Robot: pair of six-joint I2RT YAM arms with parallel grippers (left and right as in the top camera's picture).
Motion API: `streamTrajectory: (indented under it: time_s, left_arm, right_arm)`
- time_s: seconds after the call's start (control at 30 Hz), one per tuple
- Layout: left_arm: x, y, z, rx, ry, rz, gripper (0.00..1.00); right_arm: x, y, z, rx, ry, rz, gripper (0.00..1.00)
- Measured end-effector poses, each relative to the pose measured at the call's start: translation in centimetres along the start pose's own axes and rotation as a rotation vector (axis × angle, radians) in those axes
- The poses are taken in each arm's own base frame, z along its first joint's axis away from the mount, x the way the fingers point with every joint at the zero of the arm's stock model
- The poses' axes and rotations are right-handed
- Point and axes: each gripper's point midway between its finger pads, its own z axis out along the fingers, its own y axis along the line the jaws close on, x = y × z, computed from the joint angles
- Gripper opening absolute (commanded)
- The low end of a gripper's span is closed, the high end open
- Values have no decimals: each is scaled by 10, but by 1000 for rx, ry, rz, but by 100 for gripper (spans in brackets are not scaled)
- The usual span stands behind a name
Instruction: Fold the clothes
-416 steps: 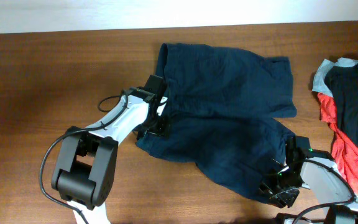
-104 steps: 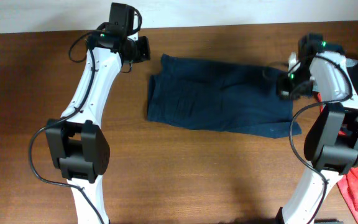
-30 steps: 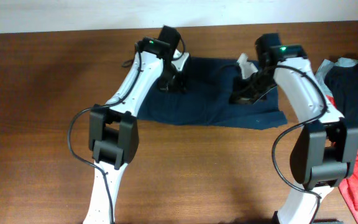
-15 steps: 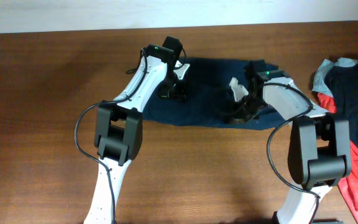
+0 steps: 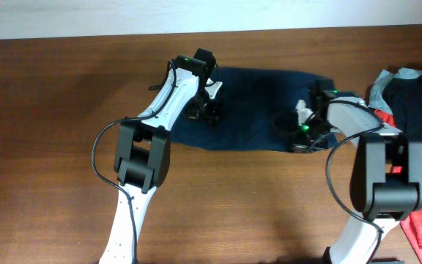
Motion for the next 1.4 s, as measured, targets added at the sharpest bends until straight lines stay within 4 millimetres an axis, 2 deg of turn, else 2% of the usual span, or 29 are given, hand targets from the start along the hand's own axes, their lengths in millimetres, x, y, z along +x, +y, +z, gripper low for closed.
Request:
streamTrajectory:
  time_s: [0.23, 0.4, 0.6, 0.7, 0.8, 0.9, 1.0, 1.1, 1.23, 1.4]
  left_arm:
    - [0, 5, -2, 1, 3, -11, 0]
    - [-1, 14, -4, 2, 2, -29, 0]
    - [-6, 24, -13, 1, -5, -54, 0]
    - [-15, 32, -28, 1, -35, -70, 0]
    - [-25, 35, -59, -2, -92, -68, 0]
    - [-38, 30, -89, 0, -172, -44, 0]
    - [-41, 18, -106, 11, -212, -20, 0]
    - [-39, 5, -106, 23, -210, 8, 0]
    - [-34, -13, -95, 26, -181, 53, 0]
    - [-27, -27, -66, 30, -119, 83, 0]
  right_arm:
    - [3, -46, -12, 3, -3, 139, 6]
    - [3, -69, -17, 9, -17, 205, 5]
    - [6, -78, -19, 9, -14, 232, 4]
    - [8, -75, -21, 0, -1, 235, 4]
    - [8, -65, -34, -41, 26, 242, 4]
    - [-3, -51, -57, -103, 11, 237, 4]
    - [-18, -27, -79, -204, -29, 183, 4]
    - [-29, 2, -86, -293, -64, 92, 4]
    - [-44, 41, -81, -330, -122, -54, 4]
    - [-58, 88, -67, -337, -190, -231, 4]
